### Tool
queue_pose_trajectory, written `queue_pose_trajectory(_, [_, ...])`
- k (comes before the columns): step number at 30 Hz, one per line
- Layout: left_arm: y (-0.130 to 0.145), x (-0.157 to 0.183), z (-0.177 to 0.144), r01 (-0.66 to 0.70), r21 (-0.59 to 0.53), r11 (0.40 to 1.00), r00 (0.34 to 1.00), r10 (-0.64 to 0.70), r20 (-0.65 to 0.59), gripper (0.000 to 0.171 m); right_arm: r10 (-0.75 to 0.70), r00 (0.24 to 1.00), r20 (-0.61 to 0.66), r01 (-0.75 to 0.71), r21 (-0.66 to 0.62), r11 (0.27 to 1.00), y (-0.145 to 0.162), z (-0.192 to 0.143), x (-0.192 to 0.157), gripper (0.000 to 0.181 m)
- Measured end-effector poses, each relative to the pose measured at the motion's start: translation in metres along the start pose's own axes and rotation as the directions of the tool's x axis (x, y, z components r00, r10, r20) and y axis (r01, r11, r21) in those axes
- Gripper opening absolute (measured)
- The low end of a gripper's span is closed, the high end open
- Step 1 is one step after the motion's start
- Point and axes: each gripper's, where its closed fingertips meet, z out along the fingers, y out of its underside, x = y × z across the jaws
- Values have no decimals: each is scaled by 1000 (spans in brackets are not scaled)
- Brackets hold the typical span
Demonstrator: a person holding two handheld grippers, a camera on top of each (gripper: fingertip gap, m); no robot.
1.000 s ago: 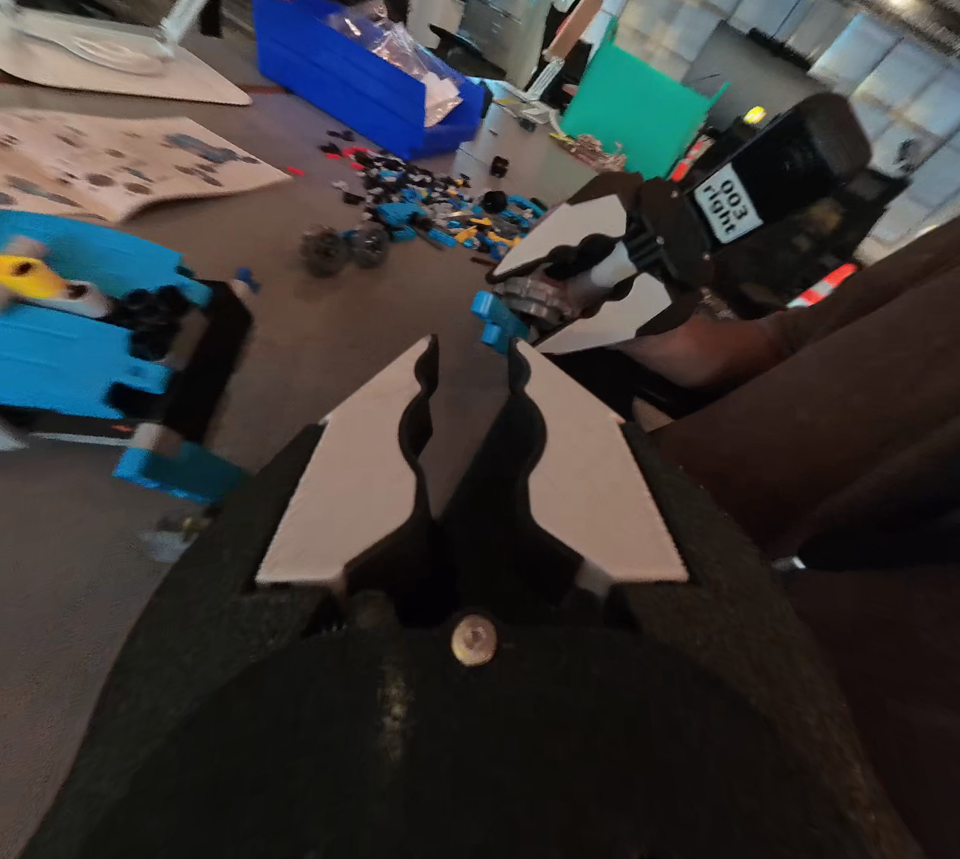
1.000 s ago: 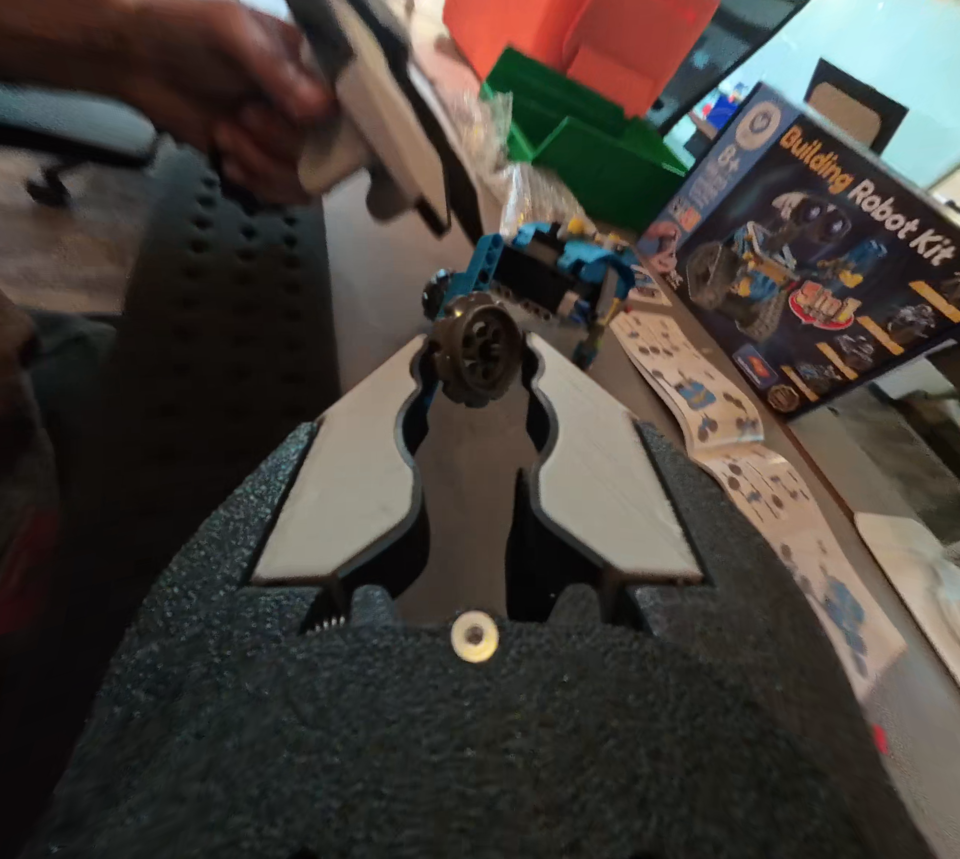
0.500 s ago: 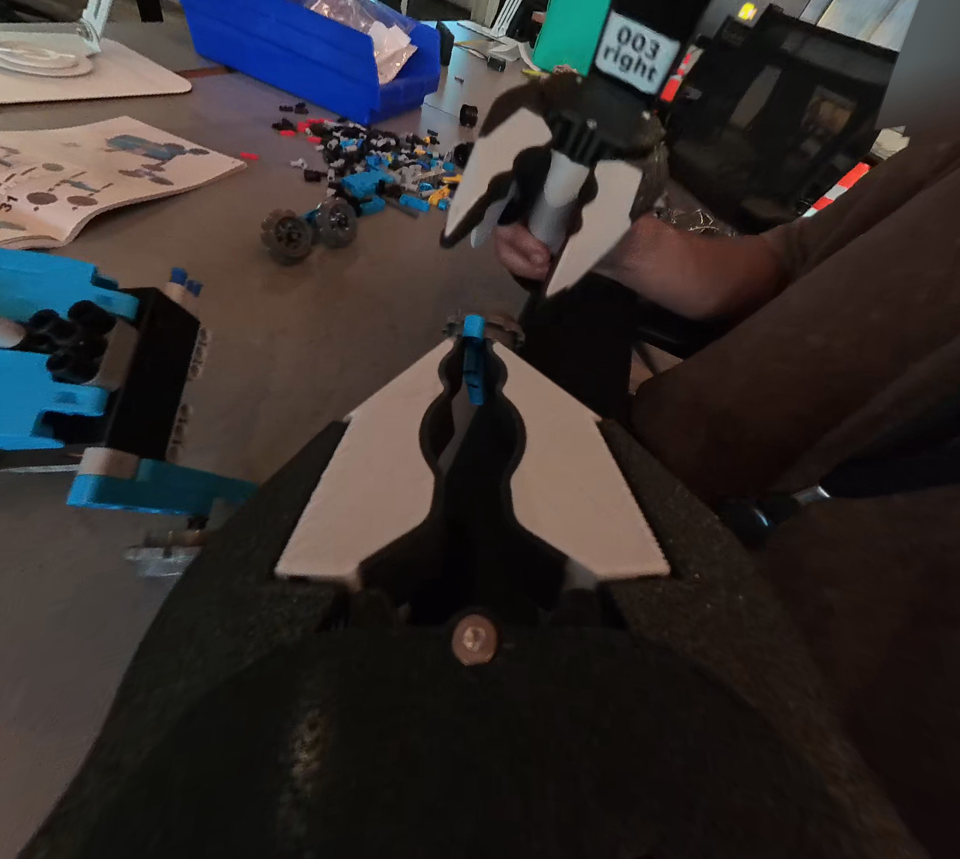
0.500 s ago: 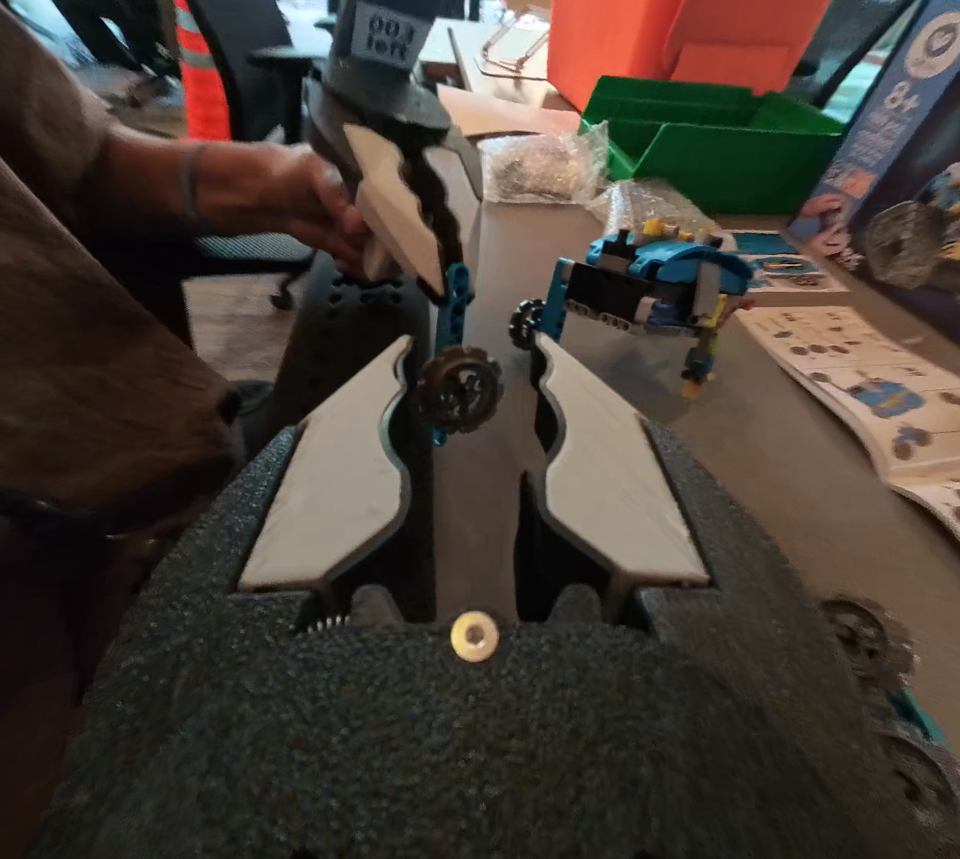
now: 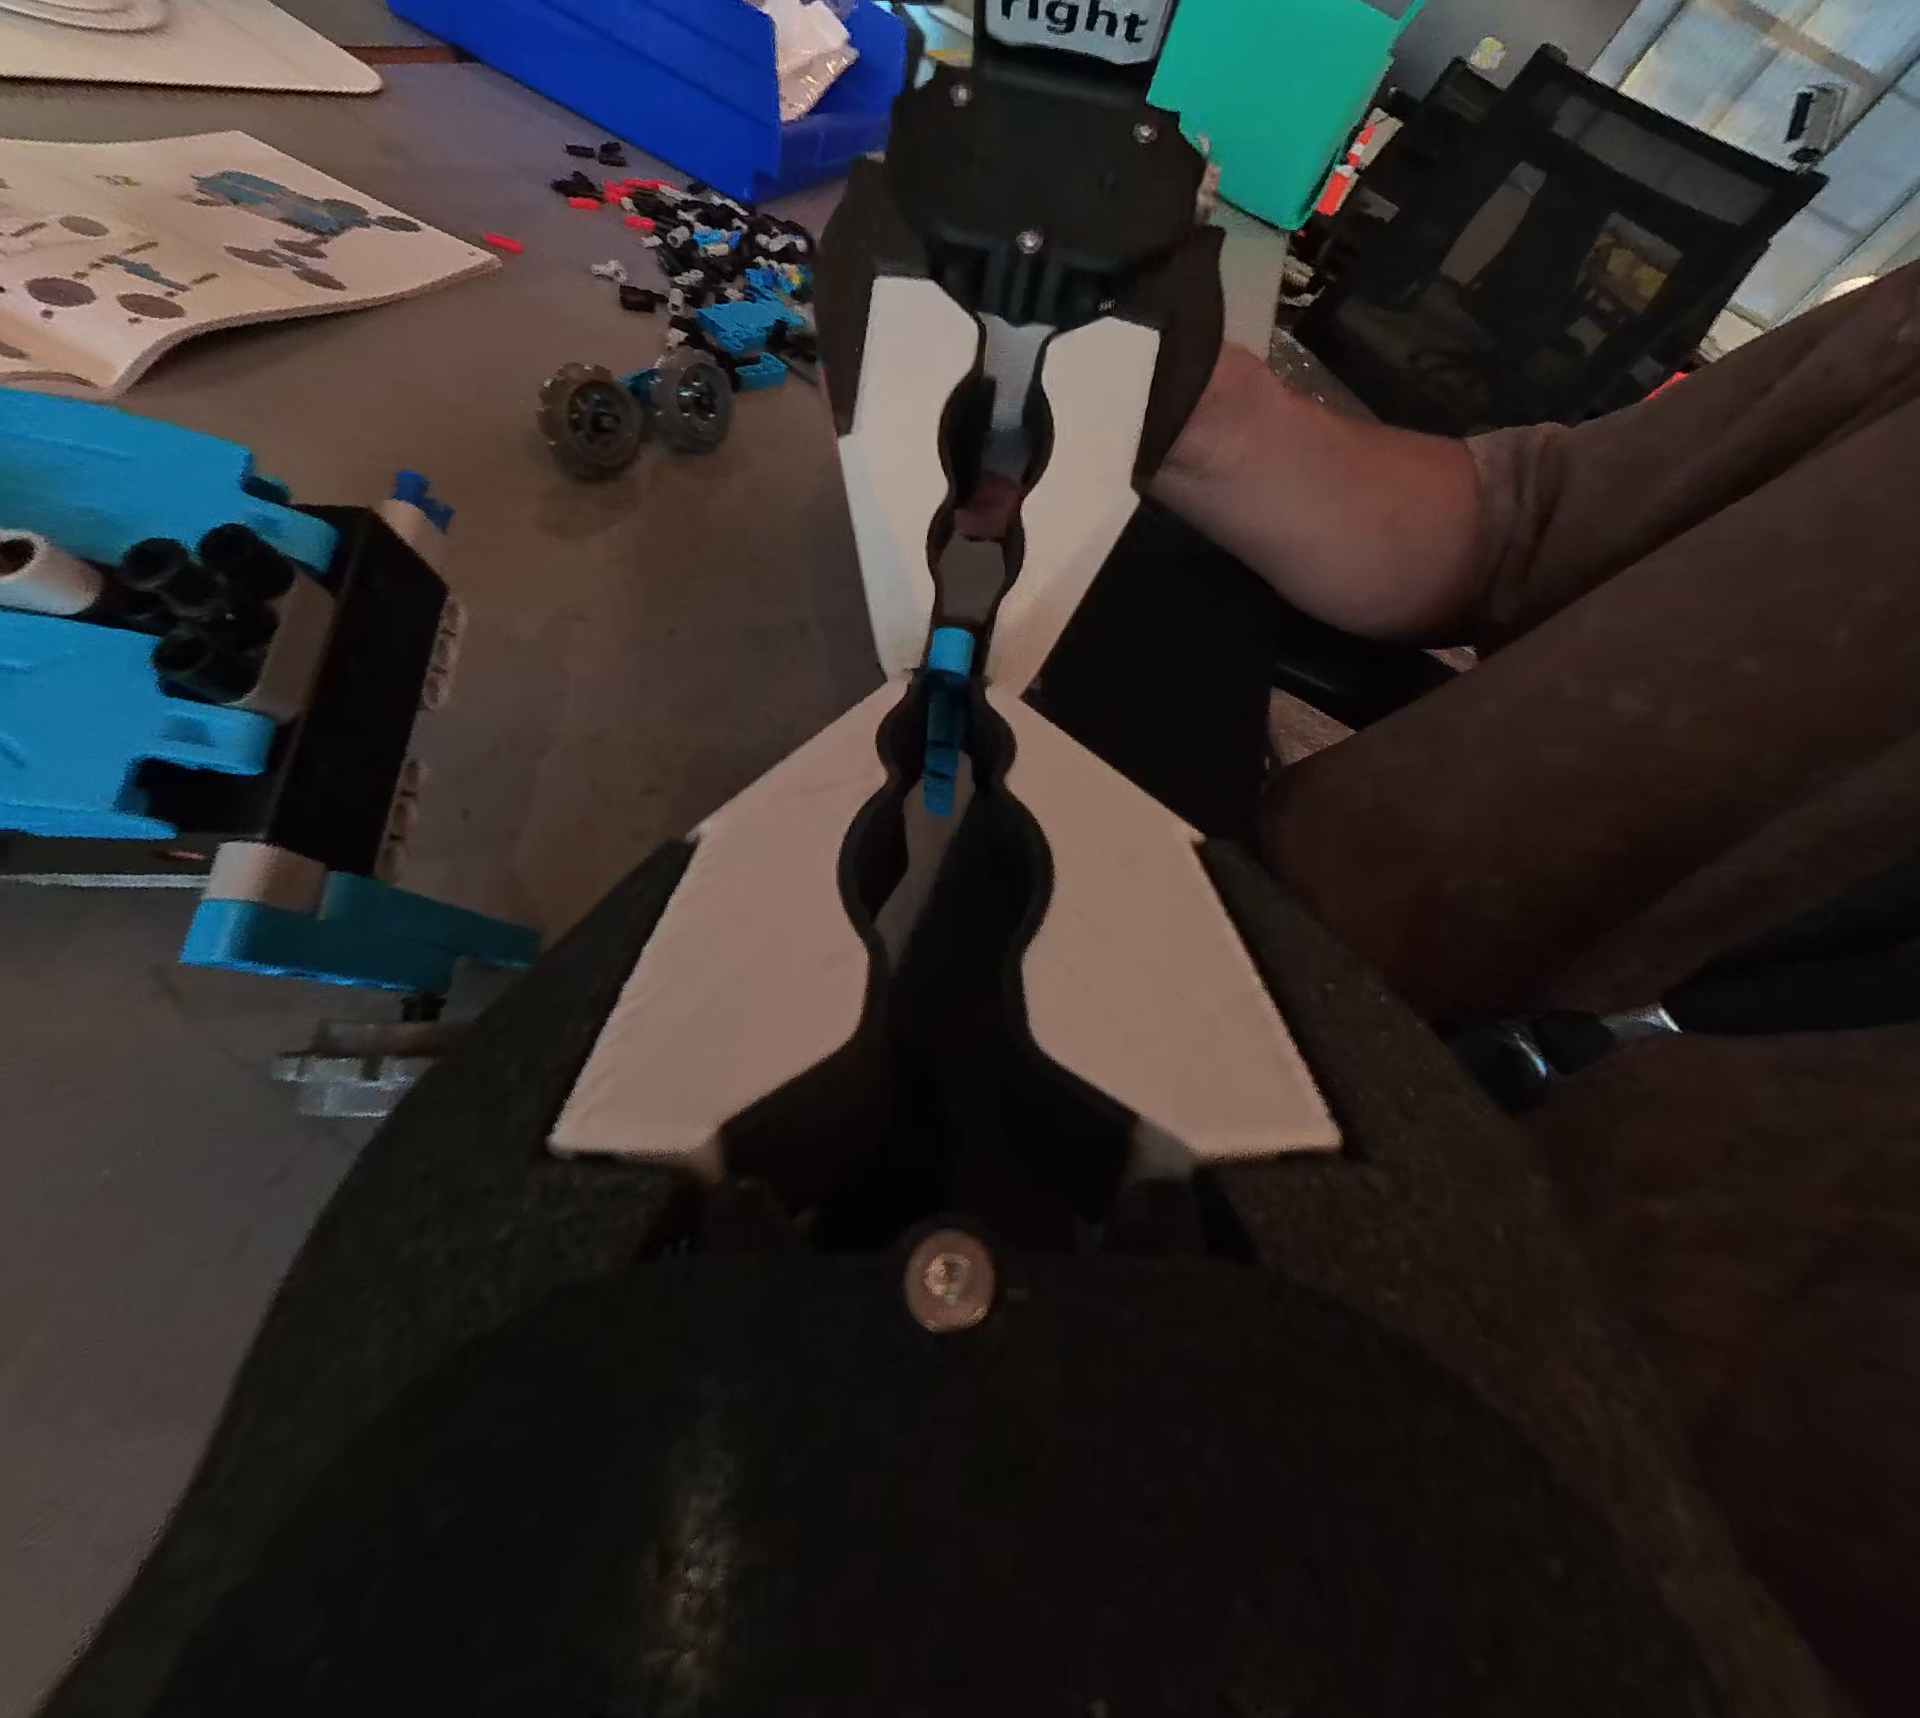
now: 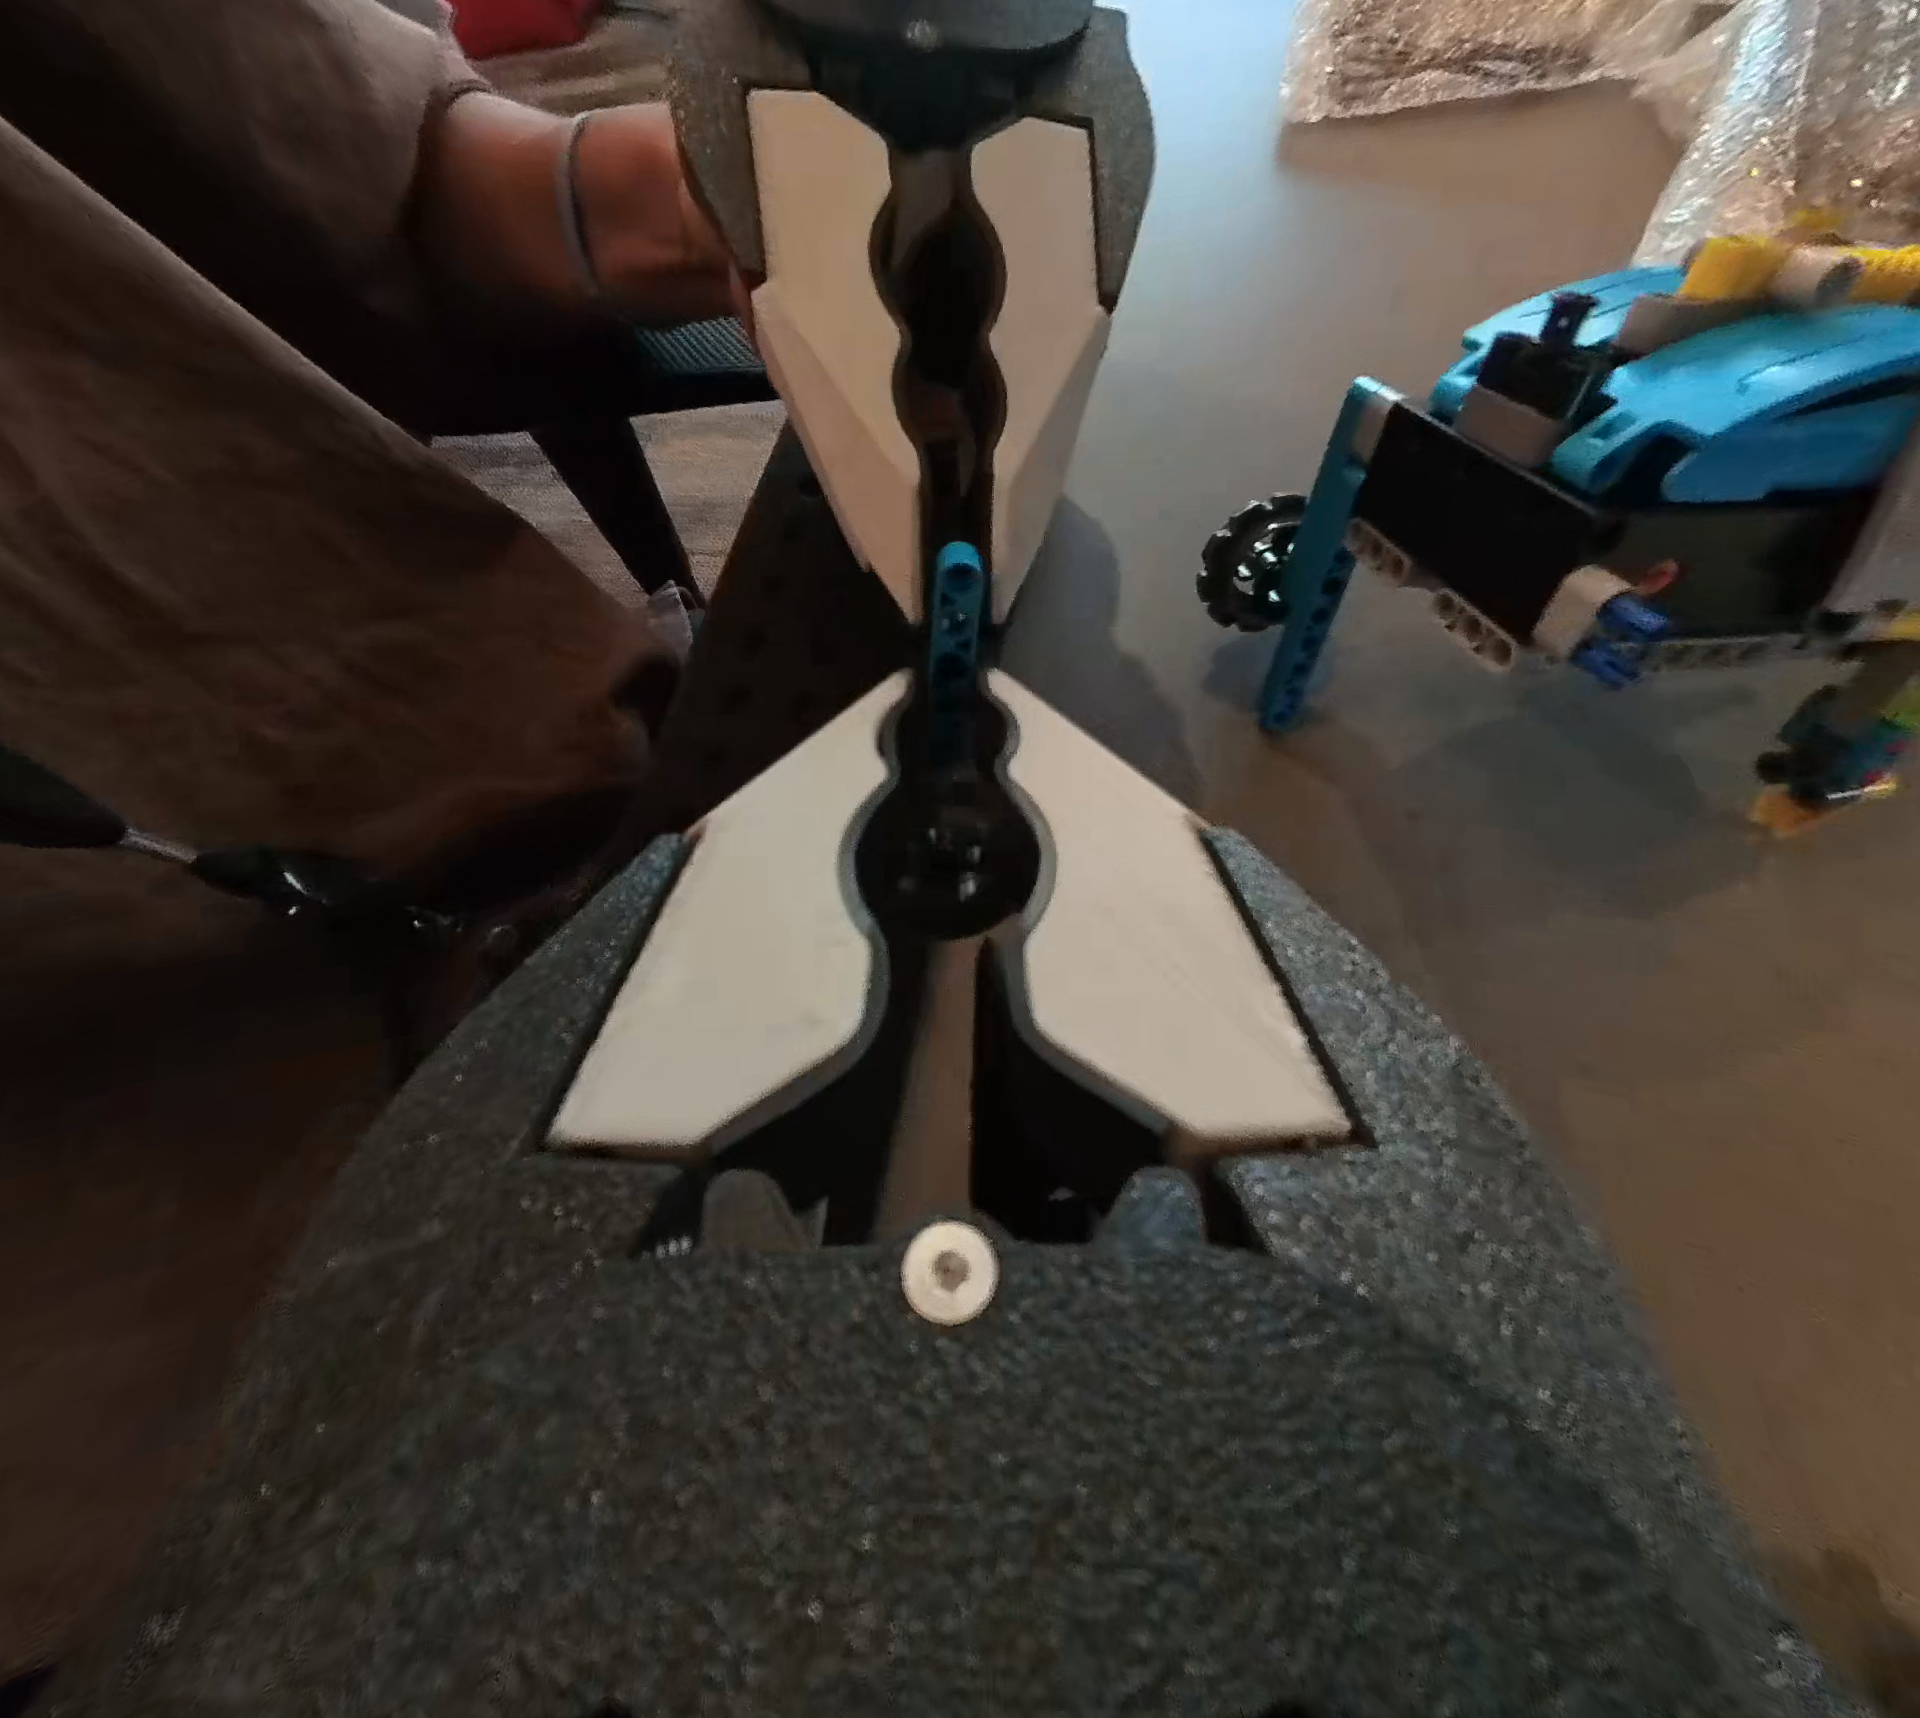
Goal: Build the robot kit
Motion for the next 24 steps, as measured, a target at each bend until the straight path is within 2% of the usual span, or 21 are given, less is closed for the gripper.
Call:
queue_pose_trajectory(2, [-5,-4,-3,5,35,999,1000,-6,20,7,42,999,17,-42,48,998,-3,-4,5,8])
queue_pose_trajectory(4, [-10,-14,-12,15,74,997,998,-20,66,24,105,994,4,-105,101,989,-4,-12,18,8])
queue_pose_trajectory(7, [-10,-39,-31,-6,86,996,982,-10,190,23,185,982,34,-188,170,967,-9,-29,37,8])
queue_pose_trajectory(11, [-19,-74,-63,-31,140,990,937,-20,350,20,236,972,-7,-232,151,961,3,-43,85,8])
queue_pose_trajectory(15, [-3,-90,-68,79,63,995,950,-94,299,26,245,968,54,-251,162,954,3,-39,104,8])
queue_pose_trajectory(18, [12,-92,-59,74,-47,996,965,-59,256,29,206,973,102,-218,126,968,2,-30,100,8])
queue_pose_trajectory(21, [13,-98,-49,62,-77,995,967,-41,252,29,181,978,99,-187,57,981,6,-22,102,8])
queue_pose_trajectory(23, [17,-102,-44,71,-102,992,968,-44,246,26,176,977,123,-183,48,982,4,-20,100,8])
queue_pose_trajectory(24, [19,-103,-42,72,-109,991,969,-43,244,17,172,978,121,-178,41,983,5,-18,101,8])
